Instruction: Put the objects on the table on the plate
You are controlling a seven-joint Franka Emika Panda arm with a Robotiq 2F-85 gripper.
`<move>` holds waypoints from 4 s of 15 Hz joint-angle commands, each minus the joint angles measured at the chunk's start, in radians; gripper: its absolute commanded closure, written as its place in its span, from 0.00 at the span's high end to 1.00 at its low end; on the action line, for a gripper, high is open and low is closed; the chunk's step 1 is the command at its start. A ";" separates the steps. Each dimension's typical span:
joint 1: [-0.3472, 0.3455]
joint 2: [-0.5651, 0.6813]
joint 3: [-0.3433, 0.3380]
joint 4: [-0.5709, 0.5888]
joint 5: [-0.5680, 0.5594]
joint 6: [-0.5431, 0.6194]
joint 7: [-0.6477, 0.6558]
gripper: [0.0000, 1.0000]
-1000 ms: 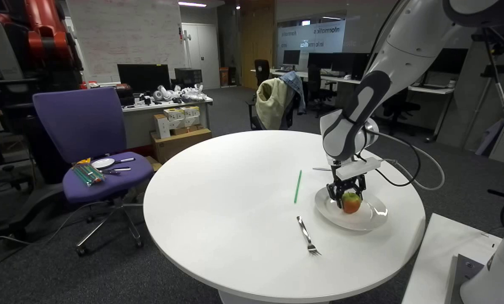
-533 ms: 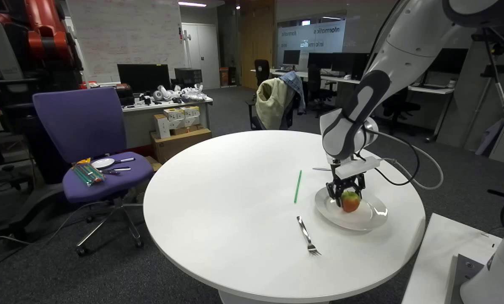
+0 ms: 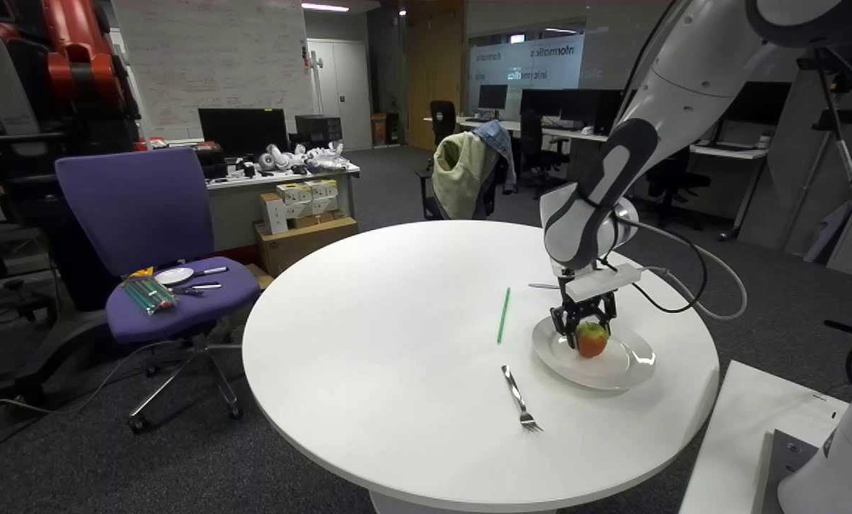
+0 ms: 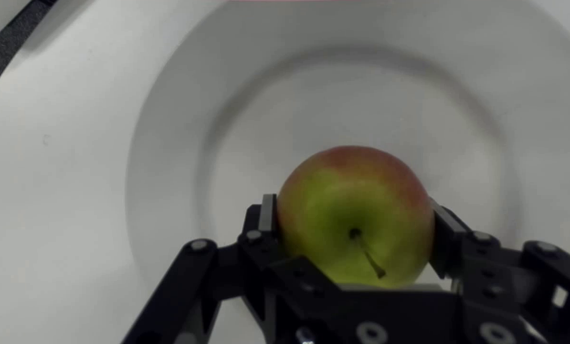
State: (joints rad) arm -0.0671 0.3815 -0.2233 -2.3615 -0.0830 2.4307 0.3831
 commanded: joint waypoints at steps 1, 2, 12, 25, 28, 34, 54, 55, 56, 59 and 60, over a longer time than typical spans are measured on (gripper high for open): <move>0.008 0.008 -0.017 0.026 -0.010 -0.014 0.026 0.49; 0.008 0.011 -0.017 0.029 -0.010 -0.014 0.026 0.49; 0.018 0.024 -0.019 0.052 -0.011 -0.018 0.044 1.00; 0.068 -0.327 0.165 -0.054 0.098 -0.009 -0.077 1.00; 0.074 -0.347 0.184 -0.054 0.098 -0.008 -0.072 1.00; 0.068 -0.324 0.176 -0.043 0.086 -0.016 0.004 1.00; 0.088 -0.121 0.057 -0.018 -0.108 -0.174 0.630 1.00; 0.092 -0.120 0.056 -0.018 -0.132 -0.179 0.660 1.00; 0.095 -0.118 0.055 -0.017 -0.154 -0.181 0.687 1.00; 0.104 -0.119 0.055 -0.026 -0.211 -0.174 0.768 1.00; 0.094 -0.118 0.061 -0.035 -0.198 -0.138 0.768 1.00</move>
State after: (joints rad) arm 0.0194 0.2706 -0.1539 -2.3840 -0.2592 2.2526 1.1045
